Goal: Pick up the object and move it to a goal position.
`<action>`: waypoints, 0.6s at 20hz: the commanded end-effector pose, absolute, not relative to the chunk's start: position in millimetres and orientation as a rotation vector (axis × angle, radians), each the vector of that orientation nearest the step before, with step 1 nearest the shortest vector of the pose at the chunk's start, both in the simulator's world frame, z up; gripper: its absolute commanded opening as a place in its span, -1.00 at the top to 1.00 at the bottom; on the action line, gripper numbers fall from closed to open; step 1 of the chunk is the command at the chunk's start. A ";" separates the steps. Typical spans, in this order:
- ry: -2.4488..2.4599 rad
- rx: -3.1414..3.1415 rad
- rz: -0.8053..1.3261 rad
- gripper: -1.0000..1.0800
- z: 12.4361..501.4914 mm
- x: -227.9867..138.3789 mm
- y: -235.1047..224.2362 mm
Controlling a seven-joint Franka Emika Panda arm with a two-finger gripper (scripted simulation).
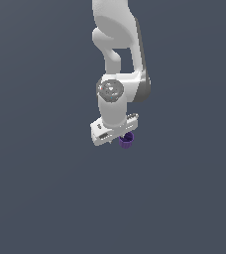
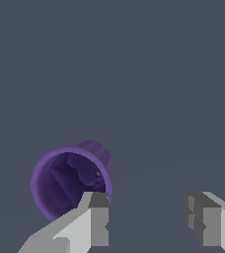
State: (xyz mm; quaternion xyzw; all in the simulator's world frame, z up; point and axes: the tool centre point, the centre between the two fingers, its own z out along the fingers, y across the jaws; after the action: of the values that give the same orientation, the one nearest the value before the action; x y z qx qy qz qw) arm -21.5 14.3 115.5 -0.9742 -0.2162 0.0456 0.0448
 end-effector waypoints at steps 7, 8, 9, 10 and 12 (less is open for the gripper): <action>-0.931 -2.846 0.161 -0.23 101.6 -28.5 29.4; -0.953 -2.834 0.162 -0.23 100.4 -29.1 30.8; -0.973 -2.822 0.163 -0.23 99.4 -29.7 32.0; -0.991 -2.811 0.164 -0.23 98.4 -30.2 33.1; -1.023 -2.792 0.165 -0.23 96.9 -31.1 35.0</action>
State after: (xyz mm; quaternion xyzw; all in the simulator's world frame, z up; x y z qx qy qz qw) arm -30.4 33.4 98.1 -0.9382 -0.3325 0.0548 0.0786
